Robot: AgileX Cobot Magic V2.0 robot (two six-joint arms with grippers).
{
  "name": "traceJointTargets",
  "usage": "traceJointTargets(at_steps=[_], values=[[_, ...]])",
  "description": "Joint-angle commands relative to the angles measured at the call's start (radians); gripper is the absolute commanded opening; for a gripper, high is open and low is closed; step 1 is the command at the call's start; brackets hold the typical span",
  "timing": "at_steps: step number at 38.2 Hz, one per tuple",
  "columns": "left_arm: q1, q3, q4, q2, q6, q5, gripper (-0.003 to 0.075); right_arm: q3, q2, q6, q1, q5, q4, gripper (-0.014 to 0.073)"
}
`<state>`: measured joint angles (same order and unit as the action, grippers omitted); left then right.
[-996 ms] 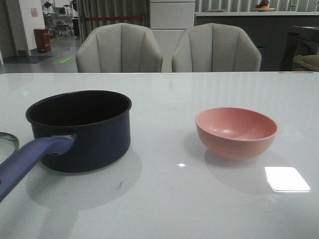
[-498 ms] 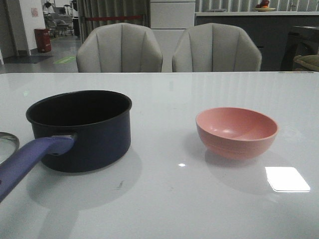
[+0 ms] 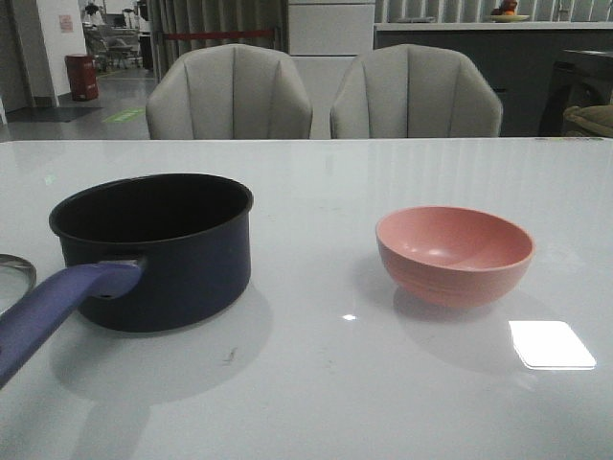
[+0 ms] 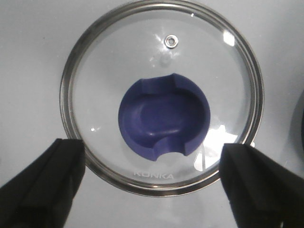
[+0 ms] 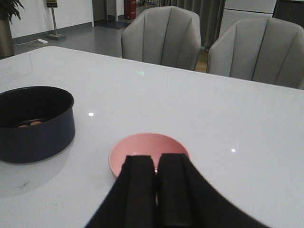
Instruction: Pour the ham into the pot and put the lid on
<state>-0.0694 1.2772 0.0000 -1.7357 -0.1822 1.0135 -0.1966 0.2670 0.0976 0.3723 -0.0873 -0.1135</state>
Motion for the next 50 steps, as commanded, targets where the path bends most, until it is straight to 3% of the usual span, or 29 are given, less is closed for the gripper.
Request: traceJointTargets(at_steps=[1, 14, 50], values=[[0.003, 0.045, -0.016, 0.018, -0.002, -0.011, 0.0612, -0.027, 0.006, 0.008, 0.003, 0.076, -0.002, 0.0159], [0.003, 0.122, -0.037, -0.088, -0.002, 0.044, 0.0645, -0.027, 0.006, 0.008, 0.003, 0.076, -0.002, 0.0159], [0.003, 0.122, -0.084, -0.140, -0.004, -0.011, 0.0630, -0.027, 0.006, 0.008, 0.003, 0.076, -0.002, 0.0159]])
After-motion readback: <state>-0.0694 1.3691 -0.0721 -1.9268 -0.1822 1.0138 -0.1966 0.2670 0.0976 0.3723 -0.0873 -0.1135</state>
